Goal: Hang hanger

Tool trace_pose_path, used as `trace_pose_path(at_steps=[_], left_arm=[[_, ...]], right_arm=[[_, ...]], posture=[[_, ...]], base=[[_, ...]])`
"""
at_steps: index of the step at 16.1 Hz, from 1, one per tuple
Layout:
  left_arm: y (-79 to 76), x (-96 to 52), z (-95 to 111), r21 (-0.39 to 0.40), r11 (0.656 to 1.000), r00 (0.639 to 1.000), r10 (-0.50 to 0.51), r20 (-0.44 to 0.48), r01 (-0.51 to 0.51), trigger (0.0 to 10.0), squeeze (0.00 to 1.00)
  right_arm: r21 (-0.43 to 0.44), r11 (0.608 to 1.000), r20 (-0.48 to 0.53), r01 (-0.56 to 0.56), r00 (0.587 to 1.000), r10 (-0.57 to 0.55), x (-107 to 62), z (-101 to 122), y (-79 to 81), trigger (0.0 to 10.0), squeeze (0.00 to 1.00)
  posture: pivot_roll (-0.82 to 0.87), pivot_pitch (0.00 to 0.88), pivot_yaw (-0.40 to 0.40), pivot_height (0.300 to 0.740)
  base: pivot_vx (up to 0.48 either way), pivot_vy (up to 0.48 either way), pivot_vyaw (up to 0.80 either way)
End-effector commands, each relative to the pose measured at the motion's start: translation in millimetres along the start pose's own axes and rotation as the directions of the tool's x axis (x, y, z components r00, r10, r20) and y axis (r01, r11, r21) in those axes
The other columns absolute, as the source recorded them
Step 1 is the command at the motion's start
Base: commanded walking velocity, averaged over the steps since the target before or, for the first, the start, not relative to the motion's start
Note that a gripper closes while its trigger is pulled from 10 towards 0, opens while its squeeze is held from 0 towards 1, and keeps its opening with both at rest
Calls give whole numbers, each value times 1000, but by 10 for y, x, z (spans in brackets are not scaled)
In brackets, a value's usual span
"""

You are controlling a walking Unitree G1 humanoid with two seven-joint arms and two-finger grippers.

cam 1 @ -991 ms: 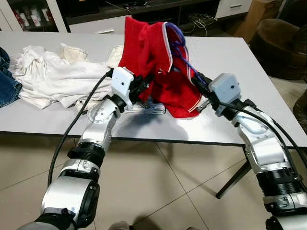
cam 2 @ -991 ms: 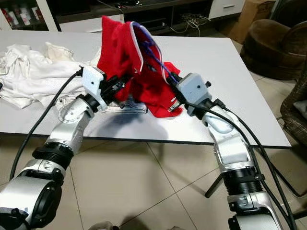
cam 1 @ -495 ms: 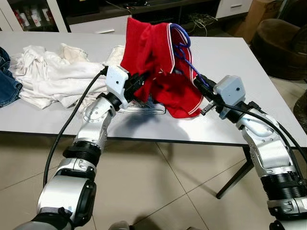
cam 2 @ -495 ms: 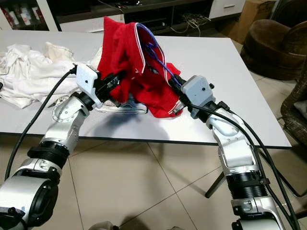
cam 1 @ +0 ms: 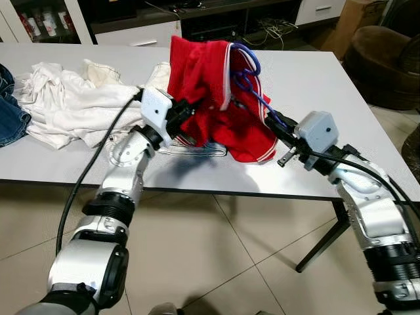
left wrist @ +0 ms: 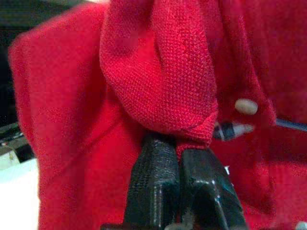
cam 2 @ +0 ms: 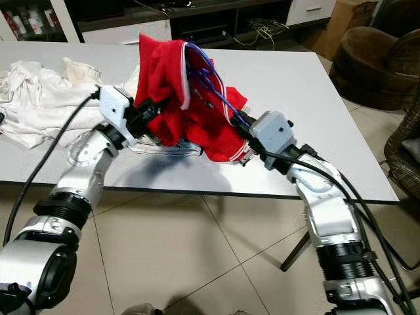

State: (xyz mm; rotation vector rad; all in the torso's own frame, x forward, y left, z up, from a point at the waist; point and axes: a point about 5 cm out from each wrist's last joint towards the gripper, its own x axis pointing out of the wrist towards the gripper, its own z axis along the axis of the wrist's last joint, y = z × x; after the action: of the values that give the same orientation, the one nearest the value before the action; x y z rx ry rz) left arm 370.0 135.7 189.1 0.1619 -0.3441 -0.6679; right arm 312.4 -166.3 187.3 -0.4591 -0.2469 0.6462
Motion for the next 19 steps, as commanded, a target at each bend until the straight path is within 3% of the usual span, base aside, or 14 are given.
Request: trace_pose_path(at_steps=[1,6,19], left_arm=[[94,55,207,46,999,997,-4,76,0,0,0],[92,12,364,64,996,985,-72,155,63,0,0],[92,12,364,64,996,985,-72,155,63,0,0]], right_arm=[[-23,1000,-31,-10,999,9,-30,-61,11,10000,0],[-76,996,-108,52,992,-60,29,-159,-42,10000,0],[-76,996,-108,52,992,-60,29,-159,-42,10000,0]], posture=[[66,0,38,740],[68,0,34,740],[68,0,34,740]], base=[[0,0,0],[0,0,0],[0,0,0]])
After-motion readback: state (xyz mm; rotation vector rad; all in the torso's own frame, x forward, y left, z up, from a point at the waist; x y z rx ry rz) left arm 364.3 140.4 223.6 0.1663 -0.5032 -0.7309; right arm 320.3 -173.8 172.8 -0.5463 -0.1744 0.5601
